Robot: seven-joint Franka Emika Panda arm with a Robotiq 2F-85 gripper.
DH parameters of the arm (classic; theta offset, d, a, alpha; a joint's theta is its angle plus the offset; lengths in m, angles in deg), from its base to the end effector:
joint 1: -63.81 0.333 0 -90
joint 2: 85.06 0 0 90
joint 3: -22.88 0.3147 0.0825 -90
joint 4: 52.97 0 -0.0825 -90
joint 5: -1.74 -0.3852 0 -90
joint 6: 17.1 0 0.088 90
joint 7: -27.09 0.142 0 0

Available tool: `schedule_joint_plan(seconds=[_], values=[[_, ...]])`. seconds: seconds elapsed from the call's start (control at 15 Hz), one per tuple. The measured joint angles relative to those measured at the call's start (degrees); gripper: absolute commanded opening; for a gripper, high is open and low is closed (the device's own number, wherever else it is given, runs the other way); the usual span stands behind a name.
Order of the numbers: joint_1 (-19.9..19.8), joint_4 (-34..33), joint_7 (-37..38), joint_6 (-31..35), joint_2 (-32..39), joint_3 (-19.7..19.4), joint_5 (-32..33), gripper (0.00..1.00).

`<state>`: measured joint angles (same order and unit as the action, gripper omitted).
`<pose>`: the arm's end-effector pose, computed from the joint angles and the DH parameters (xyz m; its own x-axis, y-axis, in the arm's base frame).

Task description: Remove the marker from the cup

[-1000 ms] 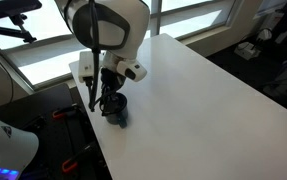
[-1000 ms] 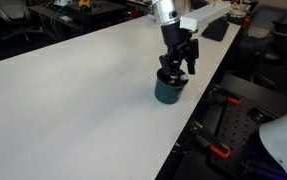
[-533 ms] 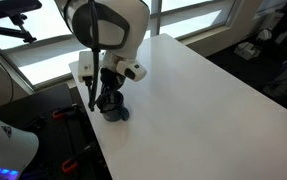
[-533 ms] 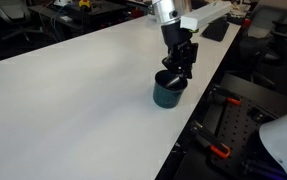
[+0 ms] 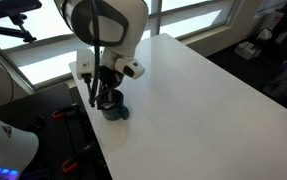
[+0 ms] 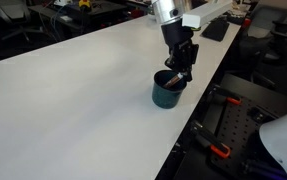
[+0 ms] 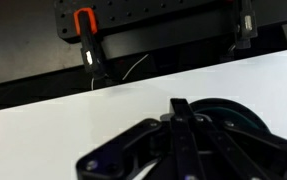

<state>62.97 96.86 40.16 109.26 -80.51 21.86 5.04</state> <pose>0.3589 -0.0155 0.1619 0.8641 -0.2213 -0.4521 -0.1806 -0.9747 0.1320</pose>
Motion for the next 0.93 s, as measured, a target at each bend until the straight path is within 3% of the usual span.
schedule_joint_plan(seconds=[0.13,0.2,0.33,0.53,0.93], values=[[0.2,0.0,0.0,0.0,0.0,0.3,0.1,0.0],[0.4,0.0,0.0,0.0,0.0,0.4,0.1,0.25],[0.9,0.1,0.1,-0.6,-0.3,0.6,0.1,0.33],[1.8,0.0,0.9,-2.9,-2.5,0.8,0.1,0.56],[3.1,-2.7,5.7,-14.3,-10.8,3.8,0.9,0.99]])
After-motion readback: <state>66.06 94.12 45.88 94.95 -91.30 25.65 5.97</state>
